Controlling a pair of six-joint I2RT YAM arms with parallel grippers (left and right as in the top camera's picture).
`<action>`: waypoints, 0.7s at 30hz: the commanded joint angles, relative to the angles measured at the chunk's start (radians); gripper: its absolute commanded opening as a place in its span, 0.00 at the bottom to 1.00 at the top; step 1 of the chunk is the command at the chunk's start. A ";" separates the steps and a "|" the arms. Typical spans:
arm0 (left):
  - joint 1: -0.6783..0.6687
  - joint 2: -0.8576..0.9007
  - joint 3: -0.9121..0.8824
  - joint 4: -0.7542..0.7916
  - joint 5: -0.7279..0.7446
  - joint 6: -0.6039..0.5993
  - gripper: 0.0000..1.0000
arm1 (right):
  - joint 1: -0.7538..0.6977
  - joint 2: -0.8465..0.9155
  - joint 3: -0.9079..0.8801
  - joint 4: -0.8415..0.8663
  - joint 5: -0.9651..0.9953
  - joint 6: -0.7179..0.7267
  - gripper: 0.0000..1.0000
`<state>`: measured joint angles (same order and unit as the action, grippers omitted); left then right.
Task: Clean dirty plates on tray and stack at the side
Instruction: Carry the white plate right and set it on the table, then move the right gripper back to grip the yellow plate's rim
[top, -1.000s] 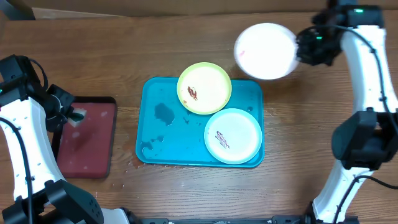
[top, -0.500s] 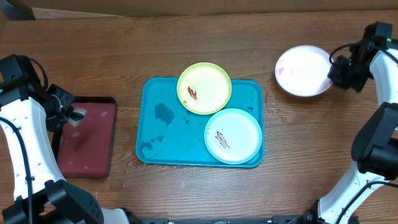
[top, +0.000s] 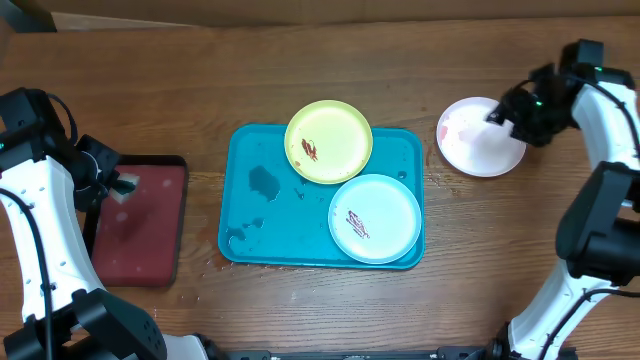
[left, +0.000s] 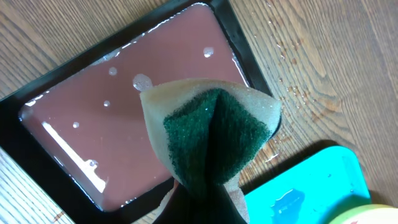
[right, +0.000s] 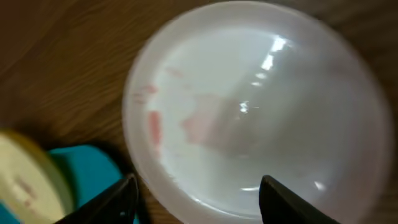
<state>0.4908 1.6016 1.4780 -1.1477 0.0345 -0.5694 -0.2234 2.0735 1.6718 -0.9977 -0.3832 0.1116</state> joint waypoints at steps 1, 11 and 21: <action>-0.008 -0.008 0.003 0.004 0.030 0.016 0.04 | 0.124 -0.016 -0.002 0.055 -0.150 -0.057 0.64; -0.008 -0.008 0.003 0.003 0.037 0.039 0.04 | 0.520 0.032 -0.002 0.252 0.322 -0.029 0.94; -0.008 -0.008 0.003 0.003 0.037 0.040 0.04 | 0.614 0.104 -0.003 0.319 0.440 0.021 0.97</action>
<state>0.4908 1.6016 1.4780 -1.1454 0.0608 -0.5472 0.3988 2.1578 1.6718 -0.6903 -0.0322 0.1043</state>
